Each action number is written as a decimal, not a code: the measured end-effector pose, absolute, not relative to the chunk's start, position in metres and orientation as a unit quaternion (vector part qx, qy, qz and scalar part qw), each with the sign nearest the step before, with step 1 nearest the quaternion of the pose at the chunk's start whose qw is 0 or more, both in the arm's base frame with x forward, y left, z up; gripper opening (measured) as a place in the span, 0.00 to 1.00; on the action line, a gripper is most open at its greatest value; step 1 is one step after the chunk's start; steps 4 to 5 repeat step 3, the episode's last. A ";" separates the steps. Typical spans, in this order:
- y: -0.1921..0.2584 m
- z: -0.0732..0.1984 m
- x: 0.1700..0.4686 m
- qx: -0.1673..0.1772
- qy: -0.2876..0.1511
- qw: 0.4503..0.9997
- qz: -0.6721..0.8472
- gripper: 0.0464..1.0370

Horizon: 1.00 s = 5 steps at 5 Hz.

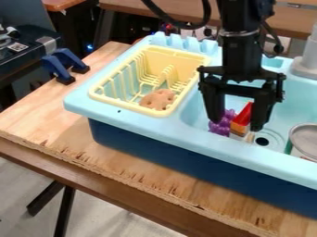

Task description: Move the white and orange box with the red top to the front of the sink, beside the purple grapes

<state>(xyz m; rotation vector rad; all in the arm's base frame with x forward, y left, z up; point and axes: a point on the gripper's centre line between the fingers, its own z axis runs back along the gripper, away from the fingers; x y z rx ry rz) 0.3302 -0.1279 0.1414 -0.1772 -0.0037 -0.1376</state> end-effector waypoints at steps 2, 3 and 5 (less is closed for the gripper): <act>-0.111 0.190 0.343 -0.137 -0.096 0.985 -0.042 0.97; -0.102 0.202 0.344 -0.108 -0.100 0.988 -0.052 0.97; -0.102 0.202 0.344 -0.108 -0.100 0.988 -0.052 0.97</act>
